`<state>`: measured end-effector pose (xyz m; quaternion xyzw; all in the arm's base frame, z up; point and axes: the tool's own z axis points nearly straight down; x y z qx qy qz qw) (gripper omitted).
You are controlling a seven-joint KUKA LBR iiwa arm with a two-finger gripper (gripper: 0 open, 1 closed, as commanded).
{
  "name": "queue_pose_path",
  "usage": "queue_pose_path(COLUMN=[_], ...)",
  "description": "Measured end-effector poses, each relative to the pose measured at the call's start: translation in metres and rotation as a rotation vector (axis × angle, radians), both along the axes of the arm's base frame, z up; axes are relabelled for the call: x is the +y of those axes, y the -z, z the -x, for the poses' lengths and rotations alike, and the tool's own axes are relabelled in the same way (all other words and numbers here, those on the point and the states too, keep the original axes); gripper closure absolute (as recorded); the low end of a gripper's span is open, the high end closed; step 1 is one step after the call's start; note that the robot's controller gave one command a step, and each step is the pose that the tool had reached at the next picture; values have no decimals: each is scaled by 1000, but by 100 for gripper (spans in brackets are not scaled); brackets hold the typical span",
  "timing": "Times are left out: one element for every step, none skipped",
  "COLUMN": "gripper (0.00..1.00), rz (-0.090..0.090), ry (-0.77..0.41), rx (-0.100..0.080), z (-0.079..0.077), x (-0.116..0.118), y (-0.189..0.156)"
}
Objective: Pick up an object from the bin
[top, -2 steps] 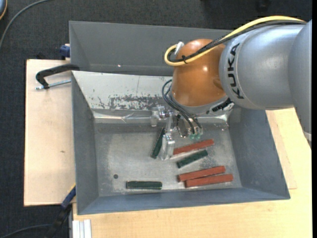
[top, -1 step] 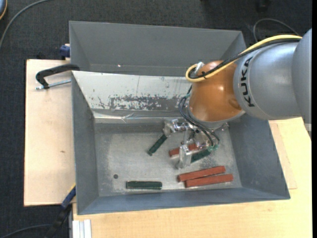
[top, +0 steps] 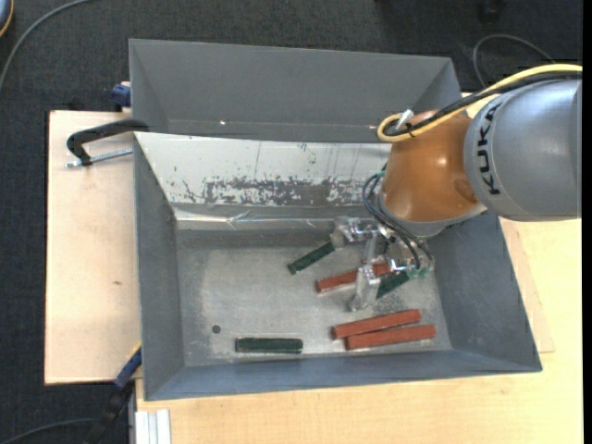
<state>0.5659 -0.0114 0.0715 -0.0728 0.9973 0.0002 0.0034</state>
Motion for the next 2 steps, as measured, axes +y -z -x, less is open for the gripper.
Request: queue_pose_path(gripper=[100, 100], rz=[-1, 3], ry=[-1, -349], rx=[-10, -8], z=[-4, 30], x=[1, -65], y=[-5, -5])
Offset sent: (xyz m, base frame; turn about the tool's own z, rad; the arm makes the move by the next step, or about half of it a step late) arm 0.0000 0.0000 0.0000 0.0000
